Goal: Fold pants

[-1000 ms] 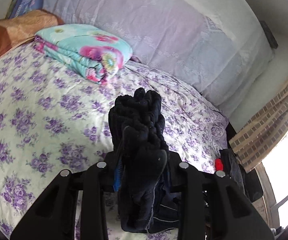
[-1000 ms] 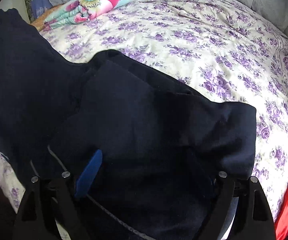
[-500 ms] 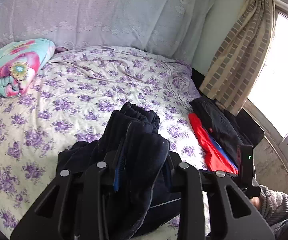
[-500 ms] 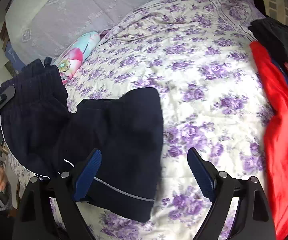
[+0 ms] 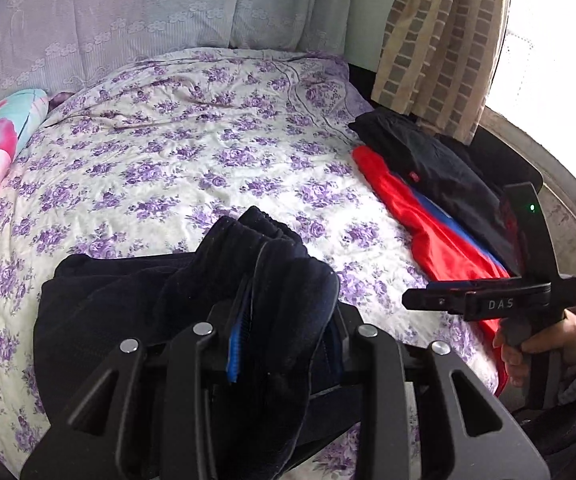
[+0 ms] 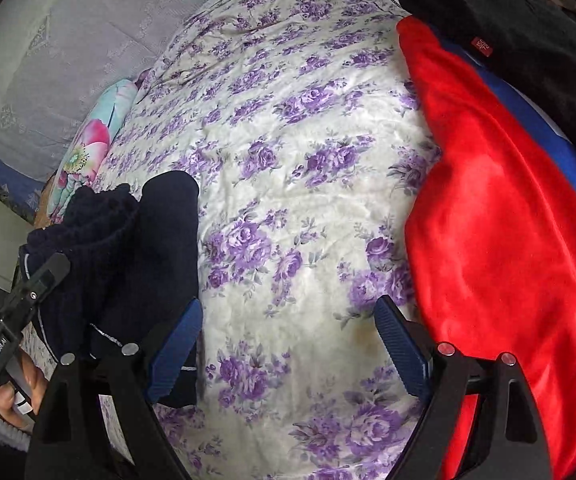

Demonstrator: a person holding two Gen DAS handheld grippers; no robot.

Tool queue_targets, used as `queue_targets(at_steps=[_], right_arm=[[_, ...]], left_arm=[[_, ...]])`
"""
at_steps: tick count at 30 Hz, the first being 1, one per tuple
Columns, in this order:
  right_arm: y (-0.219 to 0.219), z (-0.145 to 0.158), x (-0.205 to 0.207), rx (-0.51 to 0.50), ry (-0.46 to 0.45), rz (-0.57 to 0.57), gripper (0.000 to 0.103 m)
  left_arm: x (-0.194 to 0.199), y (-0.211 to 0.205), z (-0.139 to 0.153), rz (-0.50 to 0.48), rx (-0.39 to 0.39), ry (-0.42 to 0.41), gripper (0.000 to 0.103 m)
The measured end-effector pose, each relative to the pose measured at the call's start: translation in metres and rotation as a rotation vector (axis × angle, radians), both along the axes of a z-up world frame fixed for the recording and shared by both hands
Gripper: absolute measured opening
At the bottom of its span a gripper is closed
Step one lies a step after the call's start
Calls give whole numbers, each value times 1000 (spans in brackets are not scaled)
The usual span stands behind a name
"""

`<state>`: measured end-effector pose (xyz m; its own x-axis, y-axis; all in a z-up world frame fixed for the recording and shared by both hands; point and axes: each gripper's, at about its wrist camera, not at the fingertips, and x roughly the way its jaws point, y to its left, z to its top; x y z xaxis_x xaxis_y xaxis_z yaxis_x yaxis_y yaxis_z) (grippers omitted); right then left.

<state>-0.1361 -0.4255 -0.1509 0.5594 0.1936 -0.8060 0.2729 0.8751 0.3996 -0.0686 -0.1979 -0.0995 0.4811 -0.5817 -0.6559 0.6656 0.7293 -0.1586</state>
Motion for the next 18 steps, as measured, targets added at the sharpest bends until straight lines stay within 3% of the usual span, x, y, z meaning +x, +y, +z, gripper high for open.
queue_targets(at_steps=[3,6,8,9,10,12,14,18], right_arm=[[-7,5,4,43,-23,13,88],[-15,12,13,173,-71,8,88],[-16,16,23,252,-97,15,88],[-14,18,30,268,-102,22,88],[-11,21,36,267,-105,32,88],[-3,28,47,234,-118,67,88],[7,35,54,182,-132,99,88],[31,51,67,104,-170,173,88]], left_arm=[[-6,-12,-5,-19,10,-9,30],[-14,-25,-14,-48,40,-39,31],[-19,-36,-31,-112,64,-30,42],[-24,-43,-41,-148,82,-25,52],[-29,-47,-46,-187,81,-10,70],[-44,-54,-44,-246,114,-50,87],[-51,-52,-38,-262,134,-80,87],[-41,-18,-22,-188,87,-14,87]])
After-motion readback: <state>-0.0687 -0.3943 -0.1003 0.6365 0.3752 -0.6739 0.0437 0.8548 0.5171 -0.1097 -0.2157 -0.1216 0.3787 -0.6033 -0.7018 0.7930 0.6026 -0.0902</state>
